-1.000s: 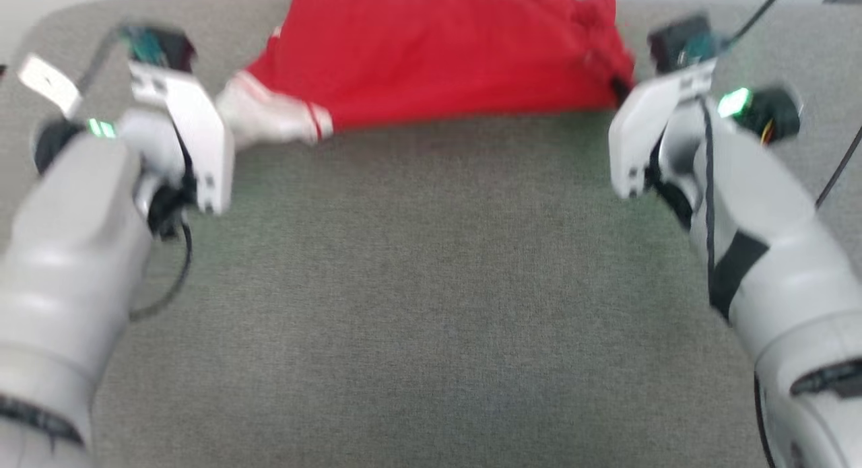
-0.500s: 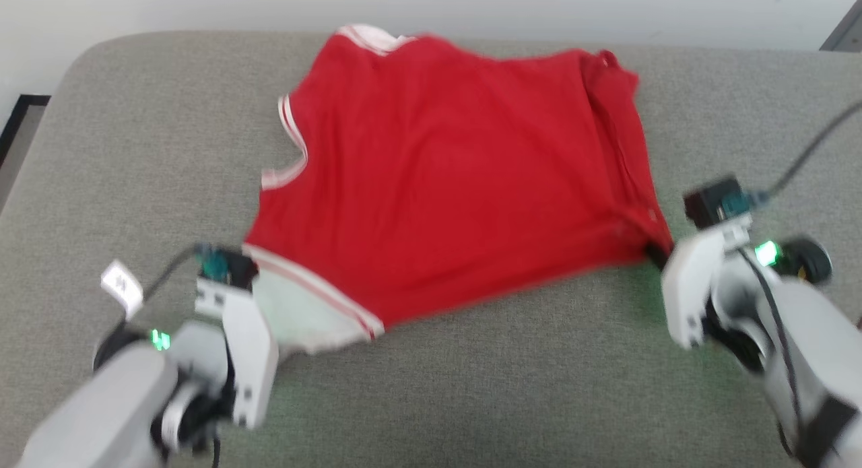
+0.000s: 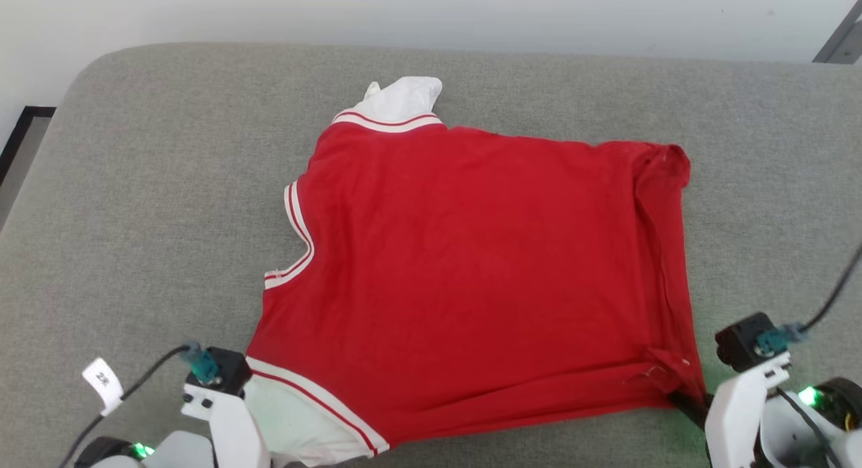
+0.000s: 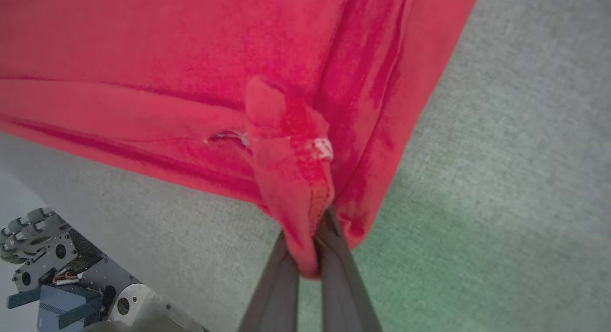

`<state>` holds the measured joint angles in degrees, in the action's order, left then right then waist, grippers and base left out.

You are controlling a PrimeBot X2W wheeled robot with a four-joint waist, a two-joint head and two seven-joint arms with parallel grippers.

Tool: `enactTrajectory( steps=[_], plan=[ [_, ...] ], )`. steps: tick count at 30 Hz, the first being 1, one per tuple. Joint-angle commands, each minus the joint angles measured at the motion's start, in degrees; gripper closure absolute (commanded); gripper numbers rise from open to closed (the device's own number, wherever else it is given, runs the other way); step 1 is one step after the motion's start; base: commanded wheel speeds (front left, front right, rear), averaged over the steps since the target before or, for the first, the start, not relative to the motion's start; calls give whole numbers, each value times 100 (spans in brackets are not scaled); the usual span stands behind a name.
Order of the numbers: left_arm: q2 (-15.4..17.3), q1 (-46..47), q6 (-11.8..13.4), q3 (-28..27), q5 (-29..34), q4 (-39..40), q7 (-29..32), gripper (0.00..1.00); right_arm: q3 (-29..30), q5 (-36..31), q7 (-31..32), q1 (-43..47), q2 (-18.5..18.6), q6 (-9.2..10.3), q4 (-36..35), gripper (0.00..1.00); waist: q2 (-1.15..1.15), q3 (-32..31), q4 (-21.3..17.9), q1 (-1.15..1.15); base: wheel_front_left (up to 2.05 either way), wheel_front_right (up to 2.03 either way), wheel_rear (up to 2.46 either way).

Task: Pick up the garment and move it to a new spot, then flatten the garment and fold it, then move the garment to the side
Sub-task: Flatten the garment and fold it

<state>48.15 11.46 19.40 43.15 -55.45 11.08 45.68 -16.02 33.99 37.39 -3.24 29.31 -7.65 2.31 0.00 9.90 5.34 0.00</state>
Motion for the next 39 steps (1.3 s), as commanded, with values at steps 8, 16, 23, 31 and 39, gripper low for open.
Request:
enactTrajectory(
  steps=[8, 16, 23, 31, 39],
  plan=[
    [462, 394, 106, -391, 172, 539, 37, 100, 909, -233, 385, 486, -507, 31, -1052, 100, 0, 73, -75, 0, 0, 0, 0],
    [528, 1659, -483, -625, 772, 372, -166, 100, 1477, -592, 707, -25, -950, 30, -1719, 100, 0, 304, -198, 0, 0, 0, 0],
    [-196, 3007, -1488, -352, 1212, -852, -408, 100, 1510, -847, 667, -946, -1217, 30, -1304, 100, 0, 652, -295, 0, 0, 0, 0],
    [-1081, 4032, -2259, 30, 1311, -2908, -383, 100, 1208, -1309, 357, -2009, -1407, 30, -69, 100, 0, 1111, -435, 0, 0, 0, 0],
    [-1626, 4390, -2502, 242, 1128, -4545, -226, 100, 899, -1627, 426, -2731, -1722, 30, 1193, 95, 0, 1378, -589, 0, 0, 0, 0]
  ],
)
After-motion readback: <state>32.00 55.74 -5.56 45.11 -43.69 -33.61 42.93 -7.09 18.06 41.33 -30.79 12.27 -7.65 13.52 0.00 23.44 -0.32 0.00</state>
